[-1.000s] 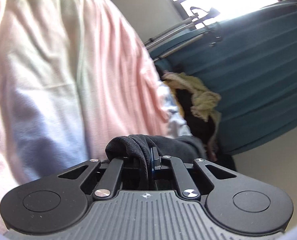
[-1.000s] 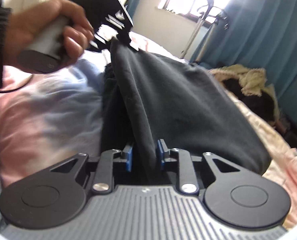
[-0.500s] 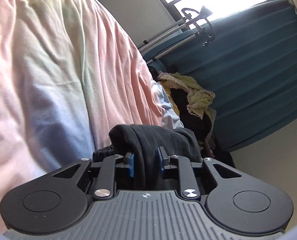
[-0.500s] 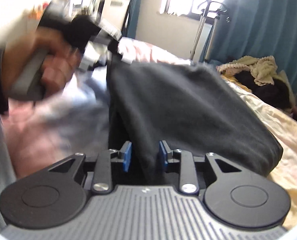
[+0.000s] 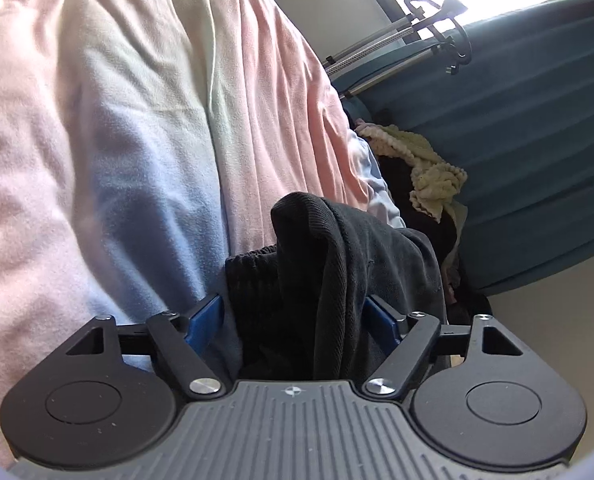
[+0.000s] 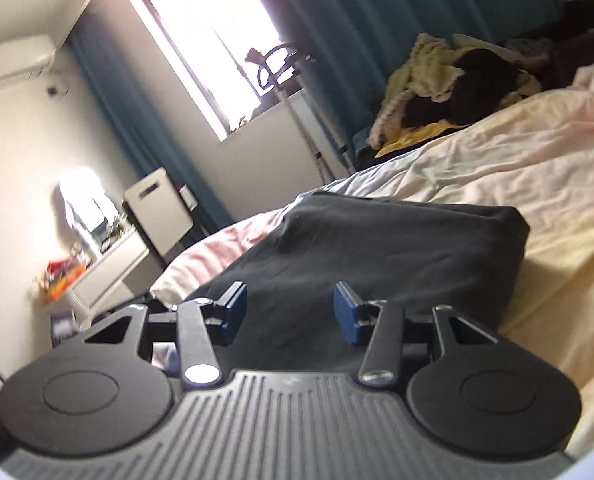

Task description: Fold clothes

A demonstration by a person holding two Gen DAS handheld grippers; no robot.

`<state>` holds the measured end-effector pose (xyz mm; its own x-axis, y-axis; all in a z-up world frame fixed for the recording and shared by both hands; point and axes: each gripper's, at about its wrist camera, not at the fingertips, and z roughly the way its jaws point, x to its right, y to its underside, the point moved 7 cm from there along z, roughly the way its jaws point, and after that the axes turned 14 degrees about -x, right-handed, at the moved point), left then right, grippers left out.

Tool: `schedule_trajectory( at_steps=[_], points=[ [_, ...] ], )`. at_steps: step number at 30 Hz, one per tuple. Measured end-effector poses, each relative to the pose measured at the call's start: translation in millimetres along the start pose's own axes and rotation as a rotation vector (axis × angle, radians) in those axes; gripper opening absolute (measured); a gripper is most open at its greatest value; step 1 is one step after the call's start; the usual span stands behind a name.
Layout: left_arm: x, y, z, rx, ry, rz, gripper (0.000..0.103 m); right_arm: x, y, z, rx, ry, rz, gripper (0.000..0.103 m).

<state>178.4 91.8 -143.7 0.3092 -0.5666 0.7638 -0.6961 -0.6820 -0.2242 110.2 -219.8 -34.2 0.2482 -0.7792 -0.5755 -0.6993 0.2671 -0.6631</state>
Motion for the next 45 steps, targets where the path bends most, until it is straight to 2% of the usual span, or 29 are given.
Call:
schedule_trajectory(
  at_steps=[4,6,9,12,15,18,21,23,27,28,29,30,31,33,38,42,45],
  points=[
    [2.7,-4.0,8.7,0.001,0.022,0.006,0.086,12.6,0.3,-2.4,0.029,-0.045,0.101,0.057],
    [6.3,-5.1,10.5,-0.002,0.035,0.02,0.089,18.1,2.6,-2.9,0.036,-0.04,0.131,0.057],
    [14.1,-5.4,5.6,0.009,0.084,0.036,0.089,13.6,2.4,-4.1,0.048,-0.01,0.092,0.058],
    [23.8,-6.2,-1.9,0.022,0.168,0.046,0.089,-14.4,6.3,1.2,0.028,0.044,-0.076,0.067],
    [33.8,-5.9,-5.6,0.028,0.237,0.058,0.089,-57.3,29.6,18.7,-0.038,0.092,-0.318,0.076],
    [42.2,-5.8,-7.2,0.023,0.267,0.085,0.089,-91.5,60.7,45.2,-0.11,0.154,-0.563,0.084],
    [46.6,-5.9,-8.7,0.015,0.292,0.101,0.089,-112.8,81.3,79.3,-0.152,0.244,-0.79,0.085],
    [47.9,-7.2,-9.0,0.005,0.315,0.101,0.089,-121.9,87.1,104.8,-0.171,0.268,-0.892,0.087],
    [44.7,-12.2,-7.0,-0.007,0.328,0.071,0.088,-123.7,85.1,150.5,-0.196,0.402,-0.995,0.088],
    [43.6,-13.1,-7.0,-0.007,0.336,0.062,0.088,-121.5,83.8,159.0,-0.207,0.423,-1.001,0.082],
    [42.4,-14.4,-6.4,-0.009,0.34,0.055,0.088,-116.8,81.7,163.5,-0.202,0.441,-0.994,0.072],
    [40.4,-15.6,-5.4,-0.015,0.337,0.05,0.088,-112.2,79.0,166.6,-0.196,0.457,-0.981,0.045],
    [38.4,-15.5,-4.7,-0.019,0.332,0.044,0.088,-108.0,74.1,164.6,-0.184,0.455,-0.944,0.036],
    [37.1,-15.9,-1.6,-0.033,0.322,0.026,0.089,-102.7,60.6,155.9,-0.164,0.406,-0.846,0.027],
    [43.8,-7.4,-0.5,-0.081,0.285,0.048,0.095,-95.3,34.7,138.5,-0.106,0.346,-0.668,0.022],
    [55.6,7.6,9.6,-0.132,0.284,0.098,0.097,-99.3,36.0,137.3,-0.106,0.343,-0.657,0.022],
    [64.1,22.4,26.0,-0.194,0.246,0.149,0.097,-102.6,34.6,137.2,-0.108,0.335,-0.632,0.022]
  ],
)
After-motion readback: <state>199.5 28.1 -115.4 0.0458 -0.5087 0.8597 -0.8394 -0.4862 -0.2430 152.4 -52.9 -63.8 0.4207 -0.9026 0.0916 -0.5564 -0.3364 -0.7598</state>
